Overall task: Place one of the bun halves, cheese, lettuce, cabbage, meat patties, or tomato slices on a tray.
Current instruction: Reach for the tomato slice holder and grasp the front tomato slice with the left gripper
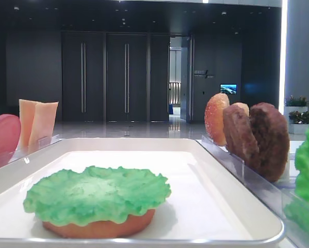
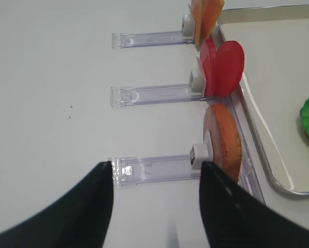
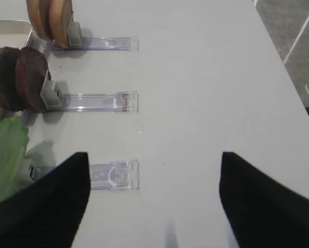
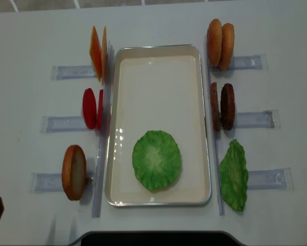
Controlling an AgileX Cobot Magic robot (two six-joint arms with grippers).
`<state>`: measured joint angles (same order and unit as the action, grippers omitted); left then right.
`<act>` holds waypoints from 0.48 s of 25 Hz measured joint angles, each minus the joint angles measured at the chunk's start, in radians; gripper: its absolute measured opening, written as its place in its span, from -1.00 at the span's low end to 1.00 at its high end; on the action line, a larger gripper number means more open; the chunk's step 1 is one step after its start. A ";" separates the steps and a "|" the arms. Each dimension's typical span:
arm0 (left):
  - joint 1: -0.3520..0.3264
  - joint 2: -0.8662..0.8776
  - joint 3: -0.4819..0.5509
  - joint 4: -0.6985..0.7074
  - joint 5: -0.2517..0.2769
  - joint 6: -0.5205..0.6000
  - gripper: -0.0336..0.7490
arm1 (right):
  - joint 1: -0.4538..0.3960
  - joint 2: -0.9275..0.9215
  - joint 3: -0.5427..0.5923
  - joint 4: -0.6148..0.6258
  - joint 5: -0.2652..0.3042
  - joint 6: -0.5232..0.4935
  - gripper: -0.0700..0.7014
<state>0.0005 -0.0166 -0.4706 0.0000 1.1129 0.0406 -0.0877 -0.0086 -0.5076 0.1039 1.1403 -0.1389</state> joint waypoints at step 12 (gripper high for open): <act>0.000 0.000 0.000 0.000 0.000 0.000 0.13 | 0.000 0.000 0.000 0.000 0.000 0.000 0.48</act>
<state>0.0005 -0.0166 -0.4706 0.0000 1.1129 0.0406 -0.0877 -0.0086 -0.5076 0.1039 1.1403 -0.1389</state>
